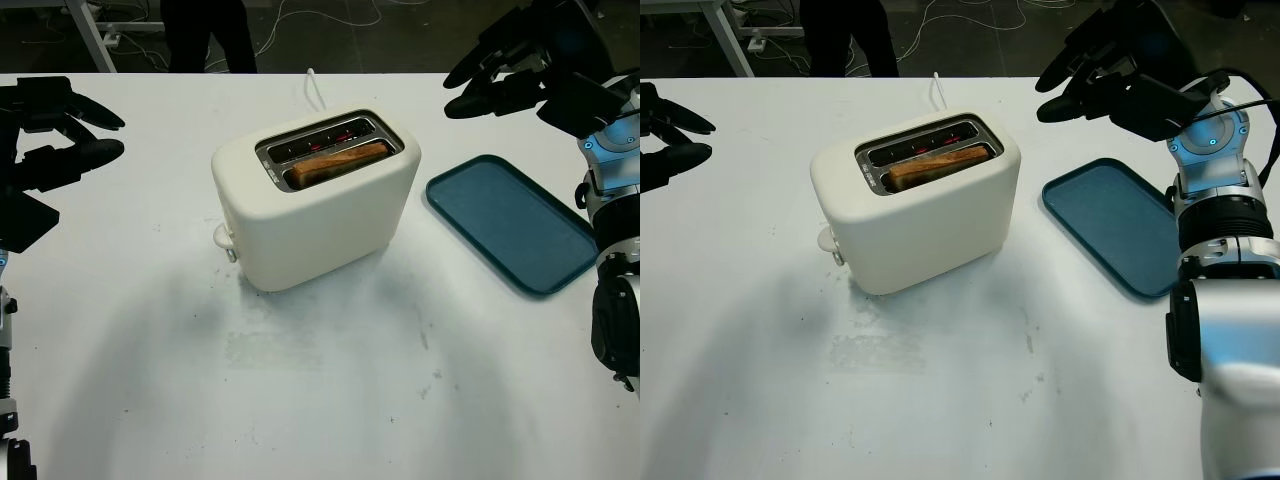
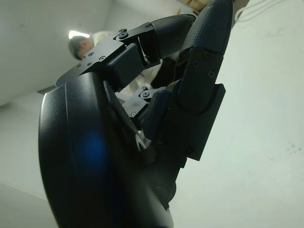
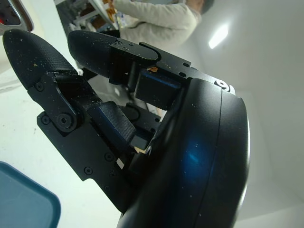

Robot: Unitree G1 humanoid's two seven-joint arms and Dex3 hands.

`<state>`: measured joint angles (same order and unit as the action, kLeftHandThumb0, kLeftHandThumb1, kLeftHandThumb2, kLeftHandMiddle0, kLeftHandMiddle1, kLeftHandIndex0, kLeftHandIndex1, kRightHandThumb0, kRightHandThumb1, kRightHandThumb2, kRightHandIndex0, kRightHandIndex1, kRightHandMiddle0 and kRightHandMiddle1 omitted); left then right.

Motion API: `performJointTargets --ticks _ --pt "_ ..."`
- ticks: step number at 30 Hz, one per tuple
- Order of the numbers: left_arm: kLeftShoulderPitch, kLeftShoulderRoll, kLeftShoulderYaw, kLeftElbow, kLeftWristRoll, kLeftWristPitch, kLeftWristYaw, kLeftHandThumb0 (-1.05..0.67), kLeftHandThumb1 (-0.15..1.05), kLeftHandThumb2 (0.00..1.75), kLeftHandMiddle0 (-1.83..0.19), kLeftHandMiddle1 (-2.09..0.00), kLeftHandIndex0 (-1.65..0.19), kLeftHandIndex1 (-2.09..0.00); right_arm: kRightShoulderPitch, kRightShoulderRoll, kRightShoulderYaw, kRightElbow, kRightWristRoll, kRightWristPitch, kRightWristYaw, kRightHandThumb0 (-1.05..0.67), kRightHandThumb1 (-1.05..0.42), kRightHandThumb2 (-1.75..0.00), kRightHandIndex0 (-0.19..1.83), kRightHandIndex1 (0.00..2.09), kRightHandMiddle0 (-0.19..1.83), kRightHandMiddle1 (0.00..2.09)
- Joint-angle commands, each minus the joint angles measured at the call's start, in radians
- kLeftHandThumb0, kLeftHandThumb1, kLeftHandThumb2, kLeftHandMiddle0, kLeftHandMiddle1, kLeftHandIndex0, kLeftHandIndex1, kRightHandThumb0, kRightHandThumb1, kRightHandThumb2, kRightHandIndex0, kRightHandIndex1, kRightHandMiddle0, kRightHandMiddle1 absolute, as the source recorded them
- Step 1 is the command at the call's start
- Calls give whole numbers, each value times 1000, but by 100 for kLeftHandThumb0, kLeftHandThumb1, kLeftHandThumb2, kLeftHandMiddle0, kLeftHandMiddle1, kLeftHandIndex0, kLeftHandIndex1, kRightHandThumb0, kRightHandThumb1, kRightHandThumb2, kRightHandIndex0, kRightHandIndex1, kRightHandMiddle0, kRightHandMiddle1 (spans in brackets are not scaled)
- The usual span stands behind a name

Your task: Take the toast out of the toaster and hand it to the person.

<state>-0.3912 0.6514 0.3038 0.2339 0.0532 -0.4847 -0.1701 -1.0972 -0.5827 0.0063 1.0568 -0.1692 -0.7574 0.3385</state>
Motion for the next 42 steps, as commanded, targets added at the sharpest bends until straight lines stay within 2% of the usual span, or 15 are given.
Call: performJointTargets --ticks 1,8,15,16,17,18,20,27,34,42 --pt "-1 4 5 9 -2 -24 6 -79 87 0 -102 -101 -98 -75 -2 6 1 -11 5 8 -2 -105 -58 -5 155 29 152 10" --pt "-2 10 9 10 -21 -17 -9 -80 87 0 -103 -103 -97 -75 0 21 2 -34 17 36 31 -101 -52 -3 154 27 156 10" --pt "-4 17 20 34 -31 -34 -19 -82 87 0 -104 -102 -98 -75 3 31 8 -27 -3 17 -2 -92 -54 -8 157 30 157 7" --pt "-5 18 21 35 -30 -35 -20 -82 87 0 -104 -102 -98 -75 3 34 6 -26 4 12 3 -91 -52 -13 157 29 157 6" --pt "-6 18 21 39 -30 -40 -22 -82 88 1 -103 -102 -98 -75 3 36 6 -27 7 8 4 -91 -37 -43 157 29 157 5" --pt "-8 18 20 41 -30 -42 -23 -82 88 1 -103 -102 -98 -75 3 36 6 -28 8 7 5 -91 -26 -64 157 29 157 5" --pt "-10 20 19 42 -26 -43 -24 -82 88 0 -103 -103 -97 -75 5 35 7 -33 3 5 0 -90 -17 -82 157 28 157 6" --pt "-19 16 18 40 -30 -40 -24 -82 87 0 -104 -101 -98 -76 11 22 16 -52 -17 1 -22 -92 -20 -72 157 27 157 7" --pt "-5 2 18 15 -19 -19 -8 -84 87 0 -106 -100 -99 -75 19 10 14 -78 -6 39 -4 -90 -17 -71 157 27 157 8" --pt "20 -1 20 15 -10 -34 4 -83 87 0 -103 -103 -98 -78 24 3 8 -86 1 25 4 -93 -23 -69 157 27 157 6"
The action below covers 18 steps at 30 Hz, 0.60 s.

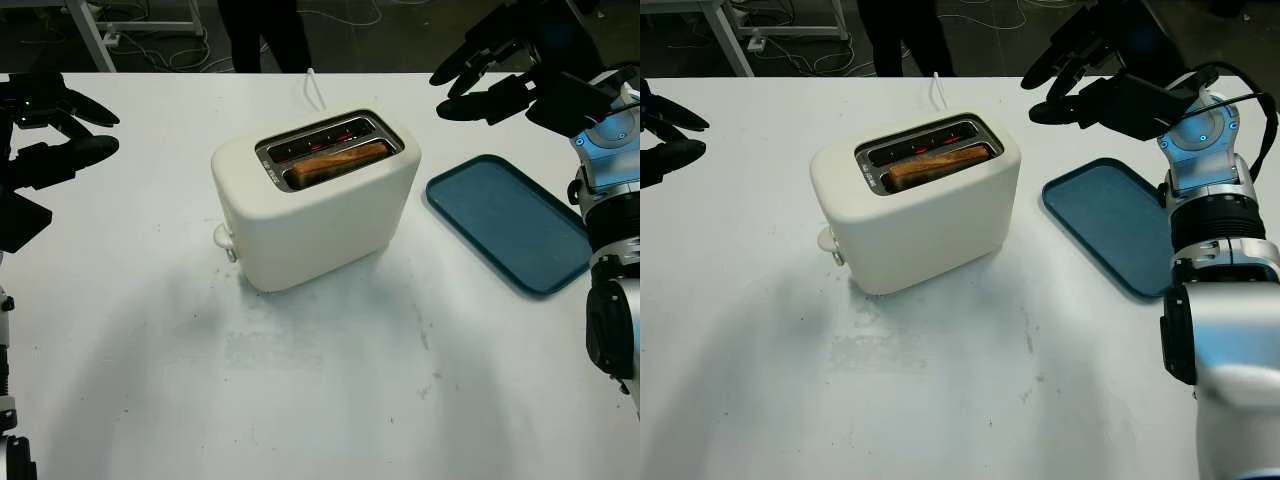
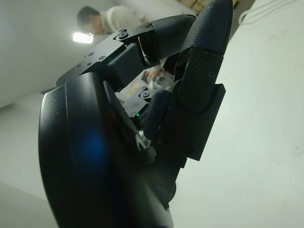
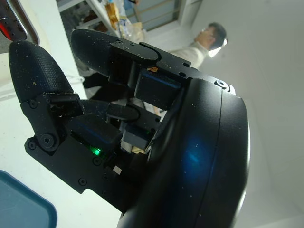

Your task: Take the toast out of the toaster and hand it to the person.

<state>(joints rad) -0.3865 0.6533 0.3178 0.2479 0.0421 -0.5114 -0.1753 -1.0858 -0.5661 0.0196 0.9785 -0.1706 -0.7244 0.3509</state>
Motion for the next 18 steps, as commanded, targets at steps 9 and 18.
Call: performJointTargets --ticks 9,18 --pt "30 -2 9 -7 4 -1 22 -80 87 1 -102 -101 -97 -76 18 -7 -19 7 24 -8 0 -96 -29 -58 157 32 157 11" --pt "30 1 2 -12 20 9 36 -82 89 1 -102 -104 -93 -77 37 -18 -23 25 2 -14 -55 -97 -31 -58 157 29 157 13"
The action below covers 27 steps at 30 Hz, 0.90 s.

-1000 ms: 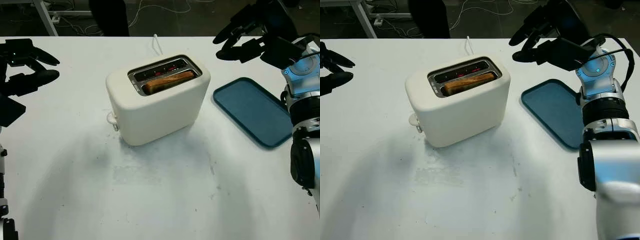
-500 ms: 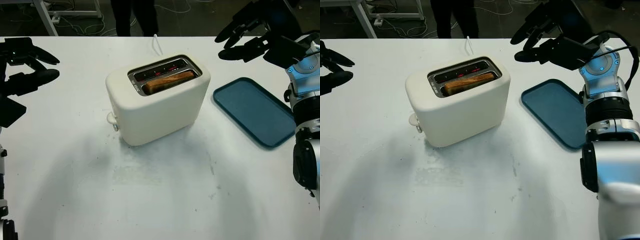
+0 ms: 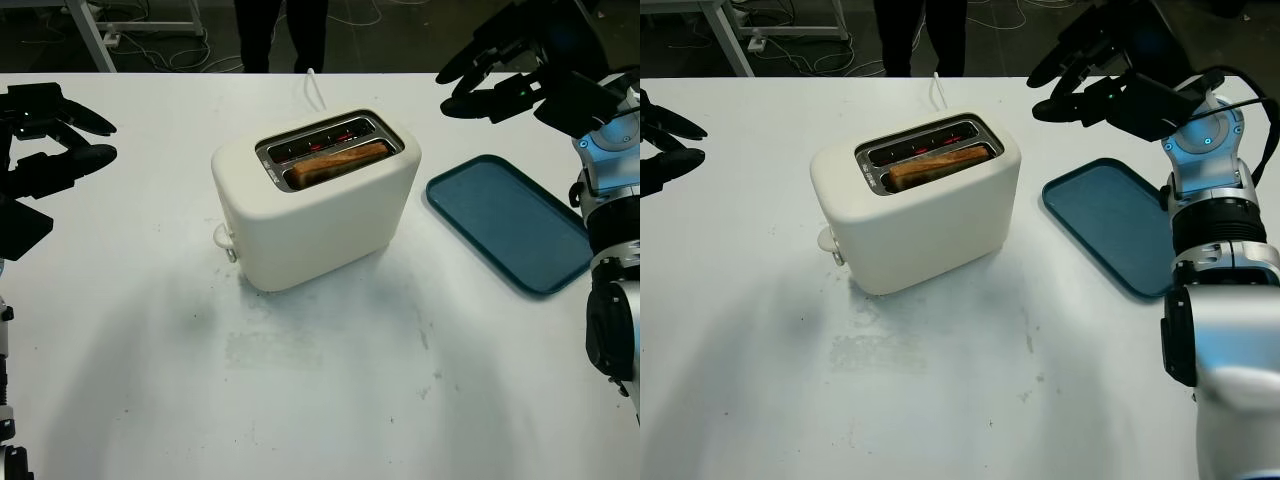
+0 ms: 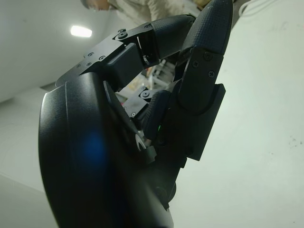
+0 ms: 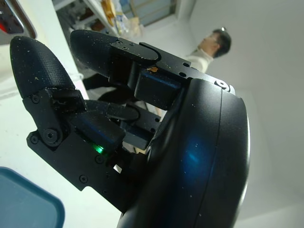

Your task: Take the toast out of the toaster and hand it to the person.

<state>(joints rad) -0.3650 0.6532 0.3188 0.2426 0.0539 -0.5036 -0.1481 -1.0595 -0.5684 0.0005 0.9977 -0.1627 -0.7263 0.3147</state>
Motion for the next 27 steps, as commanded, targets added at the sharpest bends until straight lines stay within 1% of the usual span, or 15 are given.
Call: performJointTargets --ticks 1,6,9,14,20,27 --pt "7 1 1 -8 7 5 8 -82 89 1 -102 -104 -93 -77 12 -15 -5 7 -7 -10 -26 -97 -31 -57 157 28 157 14" --pt "1 0 -5 -5 9 2 5 -83 90 1 -102 -105 -93 -78 19 -21 4 9 -31 -6 -61 -96 -29 -59 157 31 157 13" --pt "-3 -1 -15 9 1 -8 -7 -83 89 1 -103 -105 -94 -79 21 -20 -2 29 -16 -21 -52 -95 -27 -61 155 31 157 13" --pt "-10 -6 -26 25 -14 -11 -23 -82 88 0 -107 -98 -99 -72 17 -27 6 52 -31 -29 -66 -97 -27 -60 155 30 157 11" --pt "-11 -3 -33 21 -14 5 -32 -82 89 0 -108 -95 -100 -68 15 -26 15 52 -45 -28 -90 -98 -26 -59 157 32 157 16" --pt "-13 -5 -34 25 -16 -1 -38 -82 90 0 -107 -98 -100 -68 15 -16 17 55 -43 -33 -106 -99 -24 -61 157 36 157 19"
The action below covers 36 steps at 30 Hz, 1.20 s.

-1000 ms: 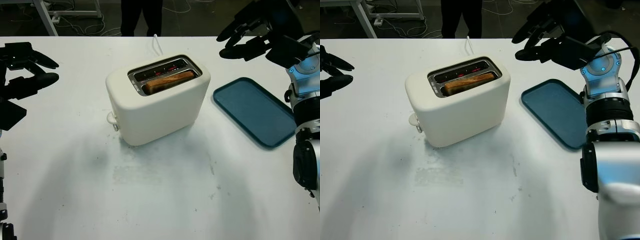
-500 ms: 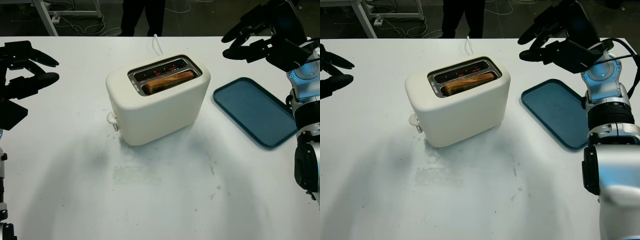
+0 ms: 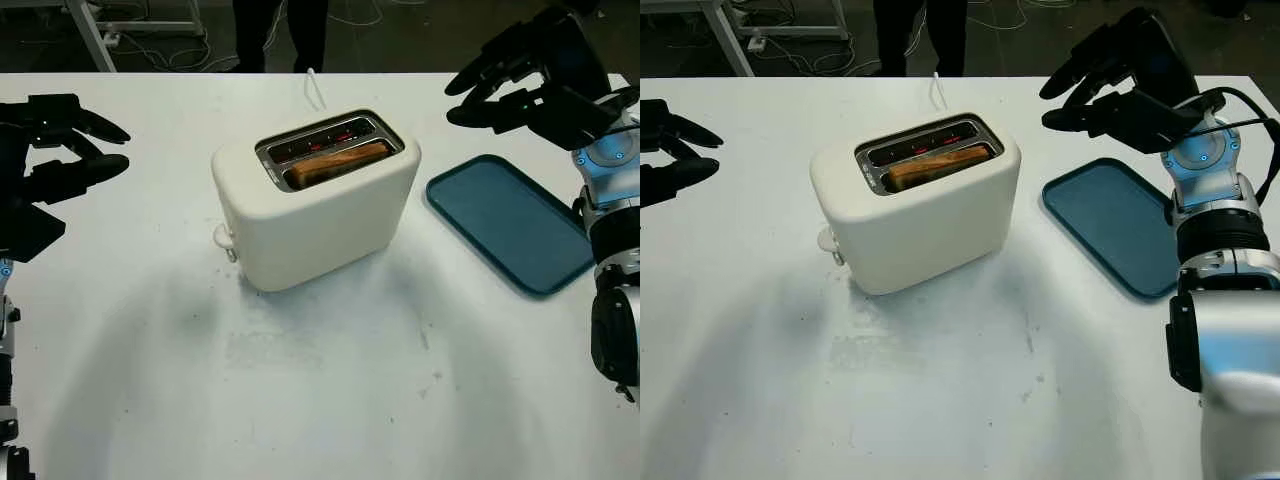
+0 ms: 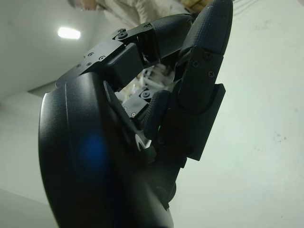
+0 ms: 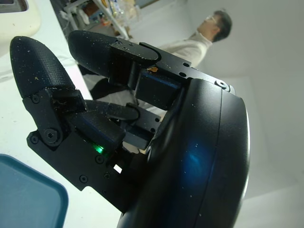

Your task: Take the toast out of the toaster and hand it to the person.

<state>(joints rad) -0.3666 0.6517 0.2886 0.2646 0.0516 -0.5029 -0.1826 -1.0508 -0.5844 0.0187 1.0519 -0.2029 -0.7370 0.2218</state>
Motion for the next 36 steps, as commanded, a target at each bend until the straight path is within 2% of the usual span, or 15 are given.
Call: performJointTargets --ticks 1,8,19,28,36 --pt "-12 -4 -3 6 -15 -4 -5 -82 90 0 -107 -98 -99 -68 6 1 -2 3 0 -24 -12 -99 -23 -61 157 36 157 20" --pt "-11 -2 -1 6 -12 -6 -4 -81 89 0 -107 -99 -99 -68 4 1 -1 4 1 -24 -12 -100 -23 -64 157 35 157 19" --pt "-7 -2 4 10 -12 -18 1 -82 90 0 -107 -100 -99 -69 3 11 -1 -4 3 -7 -15 -98 -13 -76 157 39 157 20" --pt "-2 1 7 -12 -17 16 -4 -81 90 0 -105 -99 -98 -71 0 11 -1 -12 2 0 -7 -96 -14 -76 157 37 157 19" --pt "-8 5 5 -12 -2 10 4 -81 90 0 -105 -101 -96 -74 -2 13 -6 -18 14 15 14 -92 -13 -79 157 35 156 18"
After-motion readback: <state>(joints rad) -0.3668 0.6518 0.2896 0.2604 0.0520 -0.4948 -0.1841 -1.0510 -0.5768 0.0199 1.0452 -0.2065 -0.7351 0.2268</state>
